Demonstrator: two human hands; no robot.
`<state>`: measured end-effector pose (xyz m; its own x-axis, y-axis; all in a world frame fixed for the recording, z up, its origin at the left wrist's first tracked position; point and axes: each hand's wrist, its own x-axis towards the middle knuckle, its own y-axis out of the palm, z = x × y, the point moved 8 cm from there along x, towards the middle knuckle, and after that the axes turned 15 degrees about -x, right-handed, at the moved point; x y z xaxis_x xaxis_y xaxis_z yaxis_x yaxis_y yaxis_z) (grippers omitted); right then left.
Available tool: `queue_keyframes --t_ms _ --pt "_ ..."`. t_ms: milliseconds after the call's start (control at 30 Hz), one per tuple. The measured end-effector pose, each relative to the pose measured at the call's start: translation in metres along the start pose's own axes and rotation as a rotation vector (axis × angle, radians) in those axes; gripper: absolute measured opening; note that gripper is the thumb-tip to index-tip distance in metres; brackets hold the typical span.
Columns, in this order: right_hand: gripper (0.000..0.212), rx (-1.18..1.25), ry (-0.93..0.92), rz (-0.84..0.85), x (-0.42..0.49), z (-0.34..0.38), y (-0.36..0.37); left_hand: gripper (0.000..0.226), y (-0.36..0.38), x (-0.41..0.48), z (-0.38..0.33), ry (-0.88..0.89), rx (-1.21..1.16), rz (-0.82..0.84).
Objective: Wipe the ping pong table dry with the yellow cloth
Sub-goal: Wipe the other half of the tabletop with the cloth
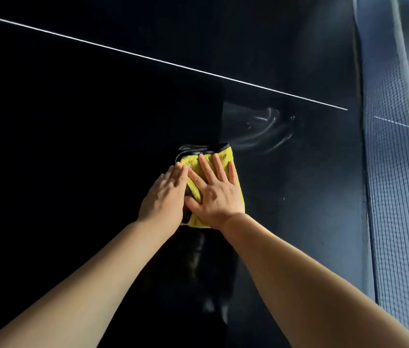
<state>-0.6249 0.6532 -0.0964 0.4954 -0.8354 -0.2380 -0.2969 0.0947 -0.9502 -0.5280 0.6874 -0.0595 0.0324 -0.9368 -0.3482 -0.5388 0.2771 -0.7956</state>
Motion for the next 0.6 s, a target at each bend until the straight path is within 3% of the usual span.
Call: queue_keyframes --t_ms 200,400,600 --pt "0.072 0.005 0.069 -0.015 0.101 -0.059 -0.008 0.06 -0.006 0.044 -0.007 -0.033 0.143 -0.048" --pt "0.07 0.005 0.109 -0.025 0.168 -0.108 -0.012 0.099 0.003 0.072 -0.018 -0.142 0.358 0.145" --pt "0.069 0.015 0.137 -0.031 0.197 -0.158 -0.009 0.101 0.01 0.077 -0.02 -0.192 0.464 0.196"
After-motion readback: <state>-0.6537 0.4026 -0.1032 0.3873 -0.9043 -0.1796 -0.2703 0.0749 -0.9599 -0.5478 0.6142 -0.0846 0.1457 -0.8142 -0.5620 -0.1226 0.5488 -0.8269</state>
